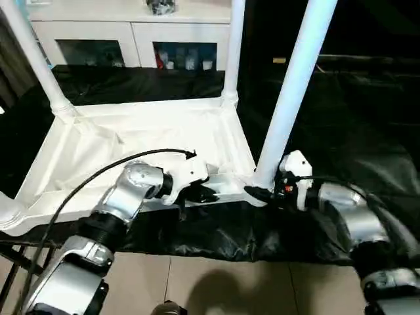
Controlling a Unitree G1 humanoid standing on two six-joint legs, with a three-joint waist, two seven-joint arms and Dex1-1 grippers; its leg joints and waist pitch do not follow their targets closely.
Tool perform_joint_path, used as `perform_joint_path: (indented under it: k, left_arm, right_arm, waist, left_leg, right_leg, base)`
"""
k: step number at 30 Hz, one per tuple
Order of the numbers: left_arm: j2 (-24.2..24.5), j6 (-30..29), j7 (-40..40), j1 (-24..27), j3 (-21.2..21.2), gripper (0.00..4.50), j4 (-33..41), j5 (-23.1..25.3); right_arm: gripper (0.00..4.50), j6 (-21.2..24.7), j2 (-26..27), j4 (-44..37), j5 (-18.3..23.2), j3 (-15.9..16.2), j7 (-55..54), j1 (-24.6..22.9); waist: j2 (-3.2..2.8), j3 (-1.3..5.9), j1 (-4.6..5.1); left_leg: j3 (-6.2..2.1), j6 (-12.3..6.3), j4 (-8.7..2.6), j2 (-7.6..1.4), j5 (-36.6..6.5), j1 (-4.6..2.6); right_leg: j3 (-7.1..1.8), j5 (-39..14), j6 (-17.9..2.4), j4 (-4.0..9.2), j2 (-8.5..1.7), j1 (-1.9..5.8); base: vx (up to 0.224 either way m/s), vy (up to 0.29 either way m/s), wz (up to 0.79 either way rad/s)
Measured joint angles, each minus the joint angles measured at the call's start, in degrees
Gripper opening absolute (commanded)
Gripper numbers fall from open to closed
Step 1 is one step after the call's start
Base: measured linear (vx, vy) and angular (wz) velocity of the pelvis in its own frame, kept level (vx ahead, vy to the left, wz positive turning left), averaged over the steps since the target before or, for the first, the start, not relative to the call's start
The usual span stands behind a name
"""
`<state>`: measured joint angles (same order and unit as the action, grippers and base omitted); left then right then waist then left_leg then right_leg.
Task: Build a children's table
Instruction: Rotate leg to tighten
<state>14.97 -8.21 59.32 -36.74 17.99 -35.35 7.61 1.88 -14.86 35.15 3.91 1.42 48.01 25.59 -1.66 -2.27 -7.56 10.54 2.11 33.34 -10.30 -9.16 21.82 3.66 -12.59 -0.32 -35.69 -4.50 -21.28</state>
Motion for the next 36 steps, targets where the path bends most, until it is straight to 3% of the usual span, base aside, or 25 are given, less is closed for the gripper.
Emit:
perform_joint_path:
  k: [5, 7, 8, 12, 15, 19, 28, 31, 35, 36]
  left_arm:
    - [-7.49, -5.43, -10.85, -0.01, -0.74, 0.0, -0.72, 1.92]
    - [-9.61, -6.16, -13.36, -0.01, -0.77, 0.0, -0.92, 2.04]
    - [-9.96, -6.26, -13.63, -0.01, -0.74, 0.0, -0.92, 2.04]
    - [-9.18, -3.41, -13.19, -0.01, -0.29, 0.0, -1.09, 2.11]
    - [-7.57, -0.93, -10.66, 0.15, -0.08, 0.0, -0.8, 1.79]
    - [-3.77, 3.13, -6.81, 0.21, 0.27, 0.0, -0.27, 0.98]
    - [3.29, 5.34, 6.22, 1.47, 0.65, 0.0, 3.01, -1.58]
    - [4.06, 6.04, 8.58, 2.36, 0.99, 0.0, 3.95, -2.63]
    - [4.53, 6.28, 10.11, 2.5, 0.98, 0.0, 3.99, -3.38]
    - [4.58, 6.28, 10.3, 2.54, 0.98, 0.0, 3.98, -3.44]
  right_arm:
    - [2.69, 1.42, 7.4, 1.81, -1.3, -5.28, -20.7, 0.55]
    - [2.69, 1.15, 8.11, 2.24, -1.48, -5.49, -24.4, 1.08]
    - [3.04, 0.86, 8.41, 2.24, -1.6, -5.49, -24.9, 1.08]
    - [3.44, -0.01, 9.36, 1.28, -0.49, -5.89, -24.74, 0.9]
    - [3.68, -0.23, 8.77, -1.19, 0.02, -5.81, -21.02, -0.72]
    - [3.81, -1.29, 4.45, -2.99, 0.2, -2.59, -11.83, -1.38]
    - [3.81, -2.05, -4.05, -5.99, 1.32, 3.34, 8.97, -2.36]
    - [3.81, -2.05, -4.38, -6.26, 2.44, 4.2, 12.57, -2.32]
    - [3.81, -2.1, -7.15, -4.58, 2.59, 6.16, 18.27, 0.17]
    - [3.56, -2.22, -7.64, -3.97, 2.45, 6.55, 19.43, 0.87]
  waist:
    - [-0.35, -0.07, 1.06]
    - [-0.36, -0.07, 1.51]
    - [-0.34, -0.08, 1.72]
    - [-0.29, -0.04, 2.35]
    - [-0.37, -0.03, 2.33]
    - [-0.62, -0.06, 2.34]
    - [-0.83, -0.25, 1.51]
    - [-0.91, -0.26, 0.93]
    - [-1.04, -0.37, 0.97]
    - [-1.02, -0.38, 0.98]
  left_leg:
    - [-0.03, 0.02, -0.47, 0.47, -0.03, -0.84]
    - [-0.03, 0.02, -0.48, 0.7, -0.03, -0.82]
    - [-0.03, 0.01, -0.48, 0.73, -0.03, -0.79]
    - [-0.02, -0.01, -0.6, 0.79, -0.03, -0.25]
    - [-0.02, -0.04, -0.69, 0.72, -0.04, 0.04]
    - [-0.02, -0.06, -0.75, 0.44, -0.01, 0.69]
    - [0.02, -0.11, -0.64, 0.33, -0.04, 0.79]
    - [0.05, -0.11, -0.57, 0.33, -0.05, 0.8]
    - [0.23, -0.24, -0.35, 0.34, -0.13, 0.8]
    - [0.24, -0.26, -0.31, 0.34, -0.15, 0.79]
  right_leg:
    - [0.03, -0.29, 0.48, 0.85, -0.41, 0.47]
    - [0.07, -0.29, 0.49, 0.94, -0.66, 0.42]
    - [0.07, -0.29, 0.49, 1.02, -0.68, 0.43]
    - [0.05, 0.49, 0.39, 1.4, -0.7, 0.34]
    - [0.16, 0.85, 0.56, 1.43, -0.7, 0.07]
    - [0.29, 0.83, 0.59, 1.27, -0.48, -0.67]
    - [0.32, 0.76, 0.46, 1.21, -0.42, -0.74]
    - [0.3, 0.76, 0.46, 1.19, -0.43, -0.73]
    - [0.23, 0.74, 0.41, 0.97, -0.52, -0.76]
    - [0.23, 0.71, 0.37, 0.9, -0.53, -0.77]
  base:
    - [0.0, 0.0, 0.0]
    - [-0.006, 0.029, -0.04]
    - [0.0, 0.0, 0.0]
    - [0.0, 0.0, 0.0]
    - [0.0, 0.0, 0.0]
    - [0.0, 0.0, 0.0]
    - [0.0, 0.0, 0.0]
    - [0.0, 0.0, 0.0]
    - [0.0, 0.0, 0.0]
    - [0.0, 0.0, 0.0]
